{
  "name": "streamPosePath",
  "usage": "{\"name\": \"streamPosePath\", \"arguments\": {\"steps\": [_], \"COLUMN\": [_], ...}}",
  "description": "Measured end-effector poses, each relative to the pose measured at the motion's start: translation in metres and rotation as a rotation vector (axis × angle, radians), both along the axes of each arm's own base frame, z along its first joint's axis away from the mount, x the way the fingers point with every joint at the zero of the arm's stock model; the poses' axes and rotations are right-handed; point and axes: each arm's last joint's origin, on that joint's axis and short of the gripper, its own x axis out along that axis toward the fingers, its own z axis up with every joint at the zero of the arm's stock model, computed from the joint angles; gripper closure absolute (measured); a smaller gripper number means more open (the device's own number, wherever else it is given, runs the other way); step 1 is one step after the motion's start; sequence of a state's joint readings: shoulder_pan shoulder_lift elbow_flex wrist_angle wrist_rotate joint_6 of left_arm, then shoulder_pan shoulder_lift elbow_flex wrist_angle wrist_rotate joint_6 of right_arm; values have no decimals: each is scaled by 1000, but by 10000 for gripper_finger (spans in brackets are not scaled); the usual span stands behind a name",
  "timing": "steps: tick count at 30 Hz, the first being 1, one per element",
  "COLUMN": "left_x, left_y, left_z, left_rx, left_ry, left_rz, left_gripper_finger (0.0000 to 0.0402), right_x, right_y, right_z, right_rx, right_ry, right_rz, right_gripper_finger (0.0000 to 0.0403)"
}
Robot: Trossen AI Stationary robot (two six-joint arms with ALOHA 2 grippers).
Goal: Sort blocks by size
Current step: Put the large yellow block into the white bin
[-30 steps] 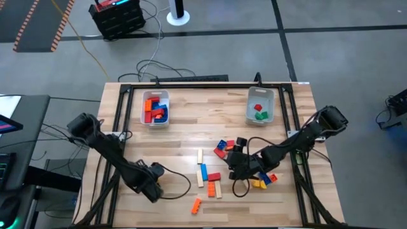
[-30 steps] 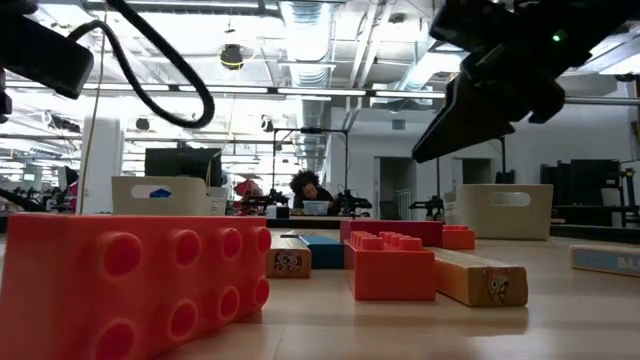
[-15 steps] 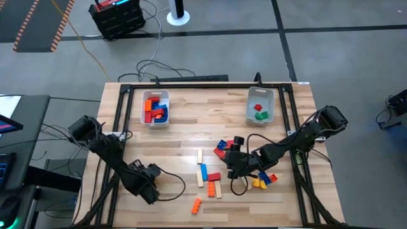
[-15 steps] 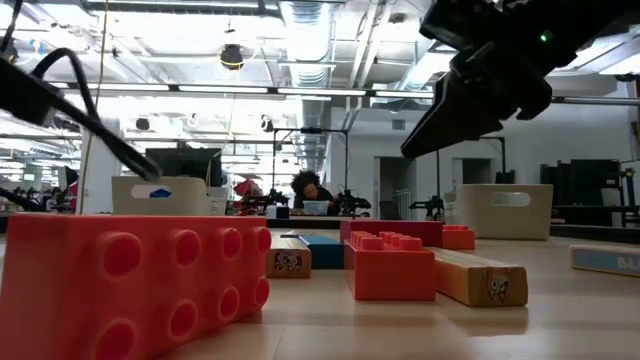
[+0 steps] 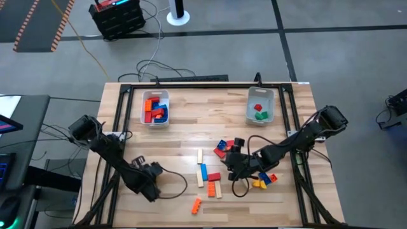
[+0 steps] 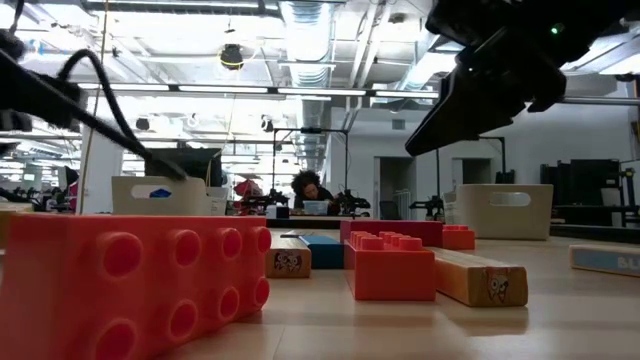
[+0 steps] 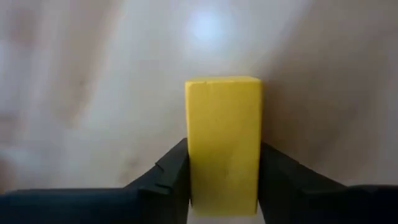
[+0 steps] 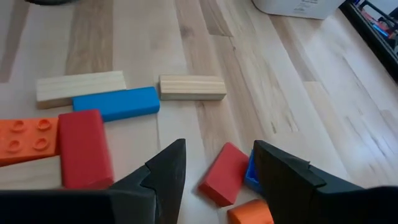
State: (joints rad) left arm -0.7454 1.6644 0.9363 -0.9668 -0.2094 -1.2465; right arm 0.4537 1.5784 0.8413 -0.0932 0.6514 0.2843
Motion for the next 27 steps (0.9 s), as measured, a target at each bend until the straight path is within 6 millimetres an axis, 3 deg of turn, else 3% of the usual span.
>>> {"name": "streamPosePath", "arguments": {"steps": [8, 16, 21, 27], "left_x": [-8, -8, 2, 11], "left_y": [30, 100, 153, 212], "left_z": [48, 97, 105, 92], "left_rx": [145, 271, 375, 391], "left_ry": [-85, -275, -243, -197], "left_rz": [25, 130, 195, 230], "left_gripper_finger": [277, 271, 270, 269], "right_x": [0, 1, -1, -5], "right_y": [1, 4, 8, 9], "right_z": [0, 2, 2, -3], "right_rx": [32, 57, 57, 48], "right_ry": [-14, -46, -43, -26], "right_rz": [-19, -21, -6, 1], "right_gripper_finger": [188, 188, 188, 188]}}
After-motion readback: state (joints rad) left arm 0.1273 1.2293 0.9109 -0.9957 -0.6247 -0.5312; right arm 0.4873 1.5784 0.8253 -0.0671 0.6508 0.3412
